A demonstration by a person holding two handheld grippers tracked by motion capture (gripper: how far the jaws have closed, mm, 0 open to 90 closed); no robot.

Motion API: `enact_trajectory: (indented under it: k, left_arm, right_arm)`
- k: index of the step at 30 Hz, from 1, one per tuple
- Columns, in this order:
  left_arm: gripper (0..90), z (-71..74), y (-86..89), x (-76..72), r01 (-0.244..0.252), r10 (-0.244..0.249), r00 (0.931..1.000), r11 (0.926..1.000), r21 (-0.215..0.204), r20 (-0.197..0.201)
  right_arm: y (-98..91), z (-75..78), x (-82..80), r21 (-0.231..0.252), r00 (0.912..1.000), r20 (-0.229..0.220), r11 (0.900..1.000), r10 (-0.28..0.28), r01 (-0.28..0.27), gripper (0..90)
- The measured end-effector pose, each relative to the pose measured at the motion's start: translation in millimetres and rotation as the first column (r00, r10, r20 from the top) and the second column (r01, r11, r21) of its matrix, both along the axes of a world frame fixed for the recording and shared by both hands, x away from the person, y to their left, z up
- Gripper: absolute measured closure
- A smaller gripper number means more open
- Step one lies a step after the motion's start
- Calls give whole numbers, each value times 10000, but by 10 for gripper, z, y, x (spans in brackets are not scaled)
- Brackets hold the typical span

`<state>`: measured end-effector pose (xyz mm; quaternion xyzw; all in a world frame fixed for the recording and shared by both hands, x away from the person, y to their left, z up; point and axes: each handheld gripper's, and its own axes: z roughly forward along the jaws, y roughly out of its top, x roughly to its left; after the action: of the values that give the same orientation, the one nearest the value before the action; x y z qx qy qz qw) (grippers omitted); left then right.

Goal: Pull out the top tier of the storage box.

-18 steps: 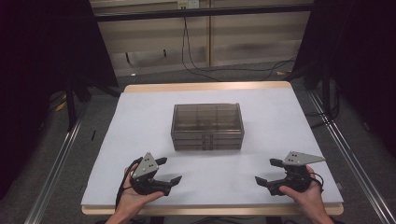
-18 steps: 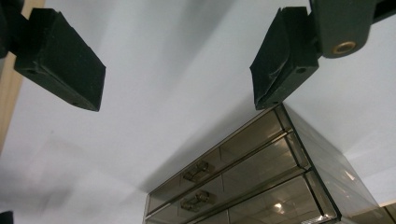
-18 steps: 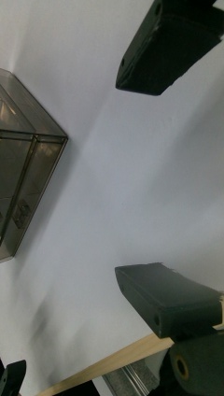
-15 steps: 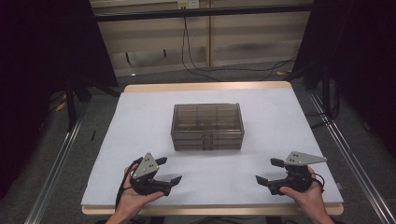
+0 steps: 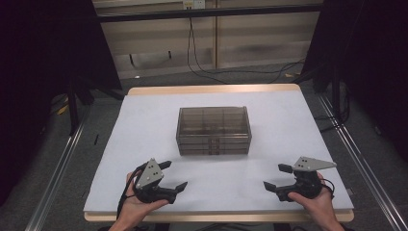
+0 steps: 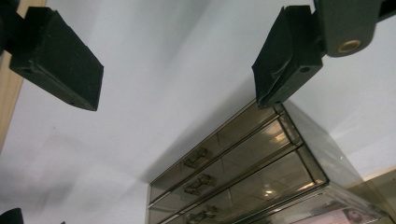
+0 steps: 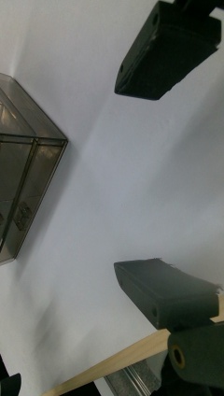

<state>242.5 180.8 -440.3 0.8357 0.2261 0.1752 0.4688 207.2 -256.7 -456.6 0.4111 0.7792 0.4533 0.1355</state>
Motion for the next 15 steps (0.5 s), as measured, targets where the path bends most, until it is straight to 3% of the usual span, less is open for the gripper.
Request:
enact_trajectory:
  k: [3, 10, 15]
  left_arm:
    - [145, -16, -44, 9, 79, -80, 9999, 10000, 19, 141]
    - [152, -37, -161, 8, 323, -385, 9964, 9961, 820, 755]
    - [144, -34, -231, -1, -29, -86, 9948, 9936, 1126, 1013]
  right_arm:
    - [10, -6, 2, -59, 10000, -60, 10000, 46, -46, 131]
    - [15, -8, 5, -87, 9998, -25, 9998, 185, -185, 143]
    - [21, -11, 11, -81, 9997, -105, 9997, 238, -239, 146]
